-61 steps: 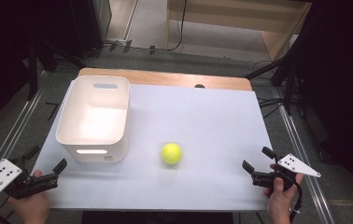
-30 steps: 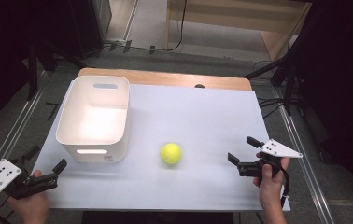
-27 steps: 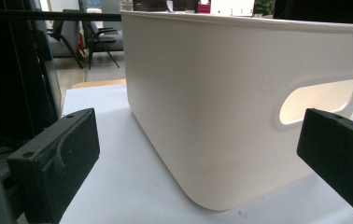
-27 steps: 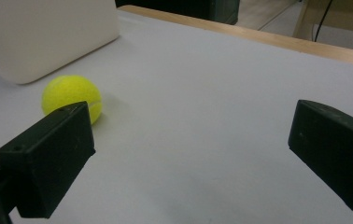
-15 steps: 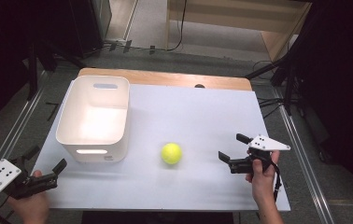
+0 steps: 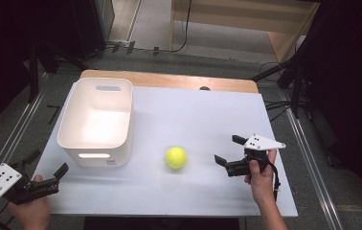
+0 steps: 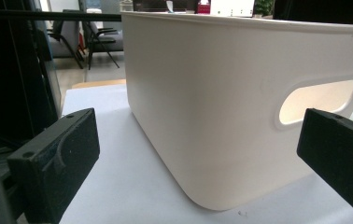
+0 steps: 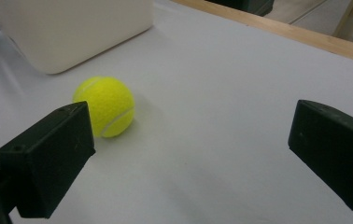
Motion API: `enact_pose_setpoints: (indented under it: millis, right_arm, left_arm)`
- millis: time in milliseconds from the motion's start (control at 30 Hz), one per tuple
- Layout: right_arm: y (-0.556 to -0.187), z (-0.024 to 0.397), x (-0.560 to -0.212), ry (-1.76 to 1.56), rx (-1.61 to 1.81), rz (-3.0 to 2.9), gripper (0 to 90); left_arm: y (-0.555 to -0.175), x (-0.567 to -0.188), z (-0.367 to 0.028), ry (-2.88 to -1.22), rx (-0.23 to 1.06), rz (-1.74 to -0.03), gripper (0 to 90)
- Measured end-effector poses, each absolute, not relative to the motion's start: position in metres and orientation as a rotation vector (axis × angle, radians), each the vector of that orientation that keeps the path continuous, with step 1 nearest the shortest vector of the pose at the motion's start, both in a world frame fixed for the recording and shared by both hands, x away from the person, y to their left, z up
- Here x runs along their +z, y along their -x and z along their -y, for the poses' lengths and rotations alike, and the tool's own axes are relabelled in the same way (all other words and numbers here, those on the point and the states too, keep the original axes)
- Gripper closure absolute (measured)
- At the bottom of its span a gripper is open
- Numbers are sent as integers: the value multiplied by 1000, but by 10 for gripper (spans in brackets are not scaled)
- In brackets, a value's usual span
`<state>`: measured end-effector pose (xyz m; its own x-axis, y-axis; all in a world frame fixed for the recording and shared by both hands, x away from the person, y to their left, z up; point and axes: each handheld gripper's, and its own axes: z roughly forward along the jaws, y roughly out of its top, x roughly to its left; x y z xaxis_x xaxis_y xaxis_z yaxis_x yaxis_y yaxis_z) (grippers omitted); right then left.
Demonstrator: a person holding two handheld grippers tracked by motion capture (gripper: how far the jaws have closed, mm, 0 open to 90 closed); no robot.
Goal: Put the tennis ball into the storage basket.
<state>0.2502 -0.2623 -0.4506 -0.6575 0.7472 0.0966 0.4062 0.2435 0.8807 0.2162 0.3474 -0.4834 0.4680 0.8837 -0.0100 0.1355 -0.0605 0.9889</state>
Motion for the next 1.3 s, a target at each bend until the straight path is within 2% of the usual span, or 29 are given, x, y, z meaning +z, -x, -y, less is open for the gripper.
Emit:
enact_pose_setpoints:
  millis: [1300]
  right_arm:
    - [-274, 213, -450, -1022, 1417, -2365, 0]
  left_arm:
    - [-216, -483, -348, -1522, 783, -930, 0]
